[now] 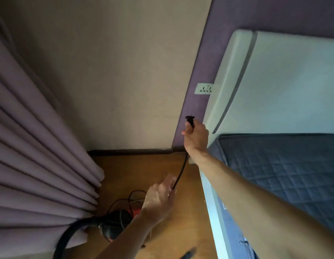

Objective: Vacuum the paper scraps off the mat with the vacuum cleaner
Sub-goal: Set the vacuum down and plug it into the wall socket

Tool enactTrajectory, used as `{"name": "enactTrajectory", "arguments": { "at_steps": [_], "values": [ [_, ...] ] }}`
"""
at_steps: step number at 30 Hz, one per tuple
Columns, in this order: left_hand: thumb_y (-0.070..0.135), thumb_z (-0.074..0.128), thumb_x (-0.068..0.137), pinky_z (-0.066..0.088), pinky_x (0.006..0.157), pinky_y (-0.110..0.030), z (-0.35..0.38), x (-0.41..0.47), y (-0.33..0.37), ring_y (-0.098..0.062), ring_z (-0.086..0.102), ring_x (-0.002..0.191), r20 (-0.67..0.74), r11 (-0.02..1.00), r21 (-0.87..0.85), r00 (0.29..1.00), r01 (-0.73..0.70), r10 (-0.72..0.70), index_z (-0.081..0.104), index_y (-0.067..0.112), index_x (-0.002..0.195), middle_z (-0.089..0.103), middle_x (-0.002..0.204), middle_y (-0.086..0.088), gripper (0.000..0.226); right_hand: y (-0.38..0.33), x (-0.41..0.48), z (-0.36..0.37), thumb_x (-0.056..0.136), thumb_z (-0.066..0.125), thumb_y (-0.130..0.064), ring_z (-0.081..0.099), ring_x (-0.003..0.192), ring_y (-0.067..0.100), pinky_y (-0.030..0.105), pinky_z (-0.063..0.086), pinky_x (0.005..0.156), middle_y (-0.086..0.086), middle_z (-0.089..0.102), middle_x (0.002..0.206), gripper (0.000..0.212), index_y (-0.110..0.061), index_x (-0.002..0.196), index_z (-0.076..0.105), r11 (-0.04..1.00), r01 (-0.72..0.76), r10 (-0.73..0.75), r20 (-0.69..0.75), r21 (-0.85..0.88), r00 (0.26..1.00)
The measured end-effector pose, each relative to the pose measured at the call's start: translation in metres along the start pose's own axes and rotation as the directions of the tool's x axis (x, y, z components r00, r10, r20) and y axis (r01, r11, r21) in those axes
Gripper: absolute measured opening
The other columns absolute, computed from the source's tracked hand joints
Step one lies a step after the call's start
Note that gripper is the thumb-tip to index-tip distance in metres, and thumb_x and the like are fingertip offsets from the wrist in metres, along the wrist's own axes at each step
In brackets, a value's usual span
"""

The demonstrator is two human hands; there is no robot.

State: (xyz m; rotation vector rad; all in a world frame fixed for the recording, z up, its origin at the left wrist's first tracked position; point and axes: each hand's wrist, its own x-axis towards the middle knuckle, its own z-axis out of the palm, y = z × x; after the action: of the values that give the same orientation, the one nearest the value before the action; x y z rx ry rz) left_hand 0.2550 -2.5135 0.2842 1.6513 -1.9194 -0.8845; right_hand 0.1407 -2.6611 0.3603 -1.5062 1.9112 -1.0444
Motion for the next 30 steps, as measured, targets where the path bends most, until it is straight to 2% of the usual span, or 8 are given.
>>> {"name": "enactTrajectory", "arguments": {
  "at_steps": [2, 4, 7, 13, 16, 23, 27, 30],
  "values": [
    [0.043, 0.041, 0.098, 0.057, 0.068, -0.029, -0.018, 0.009, 0.020, -0.005, 0.065, 0.073, 0.011, 0.999, -0.032, 1.000, -0.020, 0.020, 0.049, 0.032, 0.120, 0.068, 0.086, 0.009, 0.026, -0.021, 0.008, -0.020, 0.103, 0.045, -0.026, 0.065, 0.085, 0.022, 0.027, 0.039, 0.067, 0.009, 0.071, 0.092, 0.025, -0.008, 0.102, 0.063, 0.999, 0.013, -0.015, -0.045, -0.031, 0.999],
    [0.033, 0.049, 0.101, 0.053, 0.066, -0.018, -0.035, 0.015, 0.038, 0.000, 0.061, 0.075, 0.053, 0.998, -0.052, 0.998, -0.019, 0.022, 0.050, 0.029, 0.122, 0.065, 0.089, 0.009, 0.021, -0.038, 0.011, -0.036, 0.102, 0.046, -0.027, 0.065, 0.088, 0.026, 0.030, 0.043, 0.070, 0.009, 0.072, 0.093, 0.022, -0.010, 0.104, 0.059, 1.000, 0.011, -0.011, -0.071, -0.004, 0.997],
    [0.028, 0.057, 0.099, 0.054, 0.067, -0.020, -0.054, 0.023, 0.058, -0.005, 0.065, 0.076, 0.078, 0.996, -0.064, 0.994, -0.068, 0.073, 0.054, 0.026, 0.119, 0.067, 0.087, 0.005, 0.021, -0.059, 0.014, -0.053, 0.102, 0.046, -0.030, 0.065, 0.092, 0.029, 0.040, 0.052, 0.079, 0.008, 0.073, 0.095, 0.019, -0.013, 0.099, 0.053, 1.000, 0.017, -0.015, -0.097, 0.016, 0.995],
    [0.031, 0.060, 0.097, 0.052, 0.073, -0.020, -0.078, 0.031, 0.083, -0.006, 0.064, 0.083, 0.141, 0.996, -0.068, 0.987, -0.063, 0.072, 0.064, 0.019, 0.096, 0.067, 0.090, 0.005, 0.012, -0.086, 0.014, -0.081, 0.102, 0.049, -0.026, 0.066, 0.085, 0.022, 0.034, 0.050, 0.073, 0.003, 0.071, 0.089, 0.014, -0.014, 0.099, 0.056, 0.996, 0.075, -0.067, -0.147, 0.048, 0.987],
    [0.029, 0.059, 0.098, 0.042, 0.065, -0.011, -0.091, 0.036, 0.086, -0.004, 0.062, 0.082, 0.140, 0.993, -0.055, 0.984, -0.107, 0.114, 0.058, 0.023, 0.092, 0.064, 0.090, 0.007, 0.008, -0.092, 0.017, -0.089, 0.098, 0.056, -0.031, 0.068, 0.082, 0.024, 0.042, 0.057, 0.077, 0.002, 0.069, 0.088, 0.013, -0.018, 0.098, 0.059, 0.995, 0.059, -0.043, -0.202, 0.076, 0.978],
    [0.023, 0.062, 0.096, 0.061, 0.073, -0.034, -0.110, 0.047, 0.089, -0.017, 0.071, 0.078, 0.122, 0.986, -0.130, 0.985, -0.109, 0.125, 0.062, 0.011, 0.092, 0.070, 0.088, -0.007, 0.013, -0.105, 0.031, -0.100, 0.098, 0.058, -0.030, 0.068, 0.083, 0.023, 0.025, 0.047, 0.064, 0.008, 0.070, 0.091, 0.013, -0.018, 0.102, 0.059, 0.995, 0.002, 0.021, -0.222, 0.104, 0.975],
    [0.020, 0.063, 0.096, 0.062, 0.070, -0.037, -0.111, 0.066, 0.084, -0.019, 0.072, 0.073, 0.135, 0.985, -0.122, 0.981, -0.121, 0.137, 0.057, 0.016, 0.084, 0.066, 0.080, -0.002, 0.013, -0.106, 0.040, -0.098, 0.099, 0.056, -0.024, 0.066, 0.088, 0.024, 0.034, 0.055, 0.078, 0.010, 0.069, 0.098, 0.023, -0.009, 0.117, 0.058, 0.995, 0.035, -0.016, -0.189, 0.096, 0.982],
    [0.021, 0.064, 0.095, 0.061, 0.070, -0.034, -0.106, 0.086, 0.079, -0.016, 0.071, 0.071, 0.138, 0.989, -0.094, 0.982, -0.116, 0.129, 0.058, 0.011, 0.086, 0.069, 0.083, -0.007, 0.014, -0.096, 0.053, -0.093, 0.100, 0.054, -0.021, 0.066, 0.092, 0.025, 0.031, 0.053, 0.078, 0.012, 0.069, 0.102, 0.024, -0.008, 0.121, 0.057, 0.994, 0.054, -0.037, -0.179, 0.093, 0.983]
  ]
}}
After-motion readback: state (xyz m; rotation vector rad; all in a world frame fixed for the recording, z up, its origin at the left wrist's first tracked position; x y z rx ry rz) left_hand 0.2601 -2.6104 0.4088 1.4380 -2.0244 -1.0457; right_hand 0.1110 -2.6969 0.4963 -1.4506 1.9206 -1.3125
